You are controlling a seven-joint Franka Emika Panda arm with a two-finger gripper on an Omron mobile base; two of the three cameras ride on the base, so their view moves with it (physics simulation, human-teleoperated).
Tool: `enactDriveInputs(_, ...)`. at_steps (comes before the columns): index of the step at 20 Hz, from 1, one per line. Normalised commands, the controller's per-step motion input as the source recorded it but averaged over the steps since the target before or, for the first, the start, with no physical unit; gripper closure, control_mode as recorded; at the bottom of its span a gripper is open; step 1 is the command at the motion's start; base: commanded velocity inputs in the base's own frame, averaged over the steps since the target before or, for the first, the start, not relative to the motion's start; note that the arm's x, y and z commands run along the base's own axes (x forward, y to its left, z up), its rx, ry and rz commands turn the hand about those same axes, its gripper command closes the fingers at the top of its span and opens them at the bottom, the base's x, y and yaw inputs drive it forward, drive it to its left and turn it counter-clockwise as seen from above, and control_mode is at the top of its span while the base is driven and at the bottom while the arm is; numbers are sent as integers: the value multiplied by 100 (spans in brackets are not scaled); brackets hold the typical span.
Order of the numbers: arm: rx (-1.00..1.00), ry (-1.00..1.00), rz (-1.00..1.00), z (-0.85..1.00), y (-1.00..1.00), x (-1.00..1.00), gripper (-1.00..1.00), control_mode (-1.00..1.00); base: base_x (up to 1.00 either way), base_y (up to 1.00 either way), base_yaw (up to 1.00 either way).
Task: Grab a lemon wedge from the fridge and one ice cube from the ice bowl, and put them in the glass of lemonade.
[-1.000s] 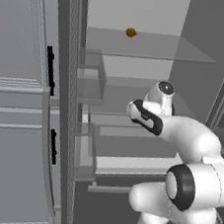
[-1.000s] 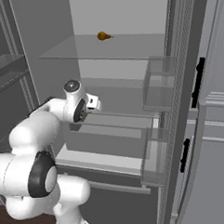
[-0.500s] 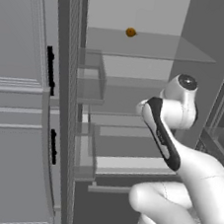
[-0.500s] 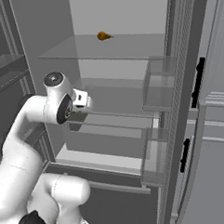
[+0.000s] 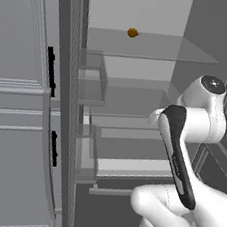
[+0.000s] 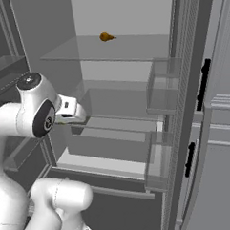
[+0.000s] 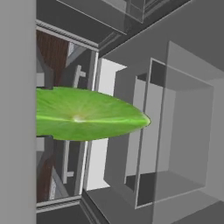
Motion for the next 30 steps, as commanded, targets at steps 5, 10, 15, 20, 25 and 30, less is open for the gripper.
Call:
enactDriveInputs(5,0,8,0,25,0,-100,100,-100,0,0,0)
enactDriveInputs(10,0,3,0,1,0,-85,100,-100,0,0,0)
enactDriveInputs(15,0,0,0,0,0,-32,100,-100,0,0,0)
enactDriveInputs(20,0,0,0,0,0,0,100,-100,0,0,0)
enactDriveInputs(25,0,0,0,0,0,0,100,-100,0,0,0)
enactDriveInputs(30,0,0,0,0,0,0,100,100,-32,0,0)
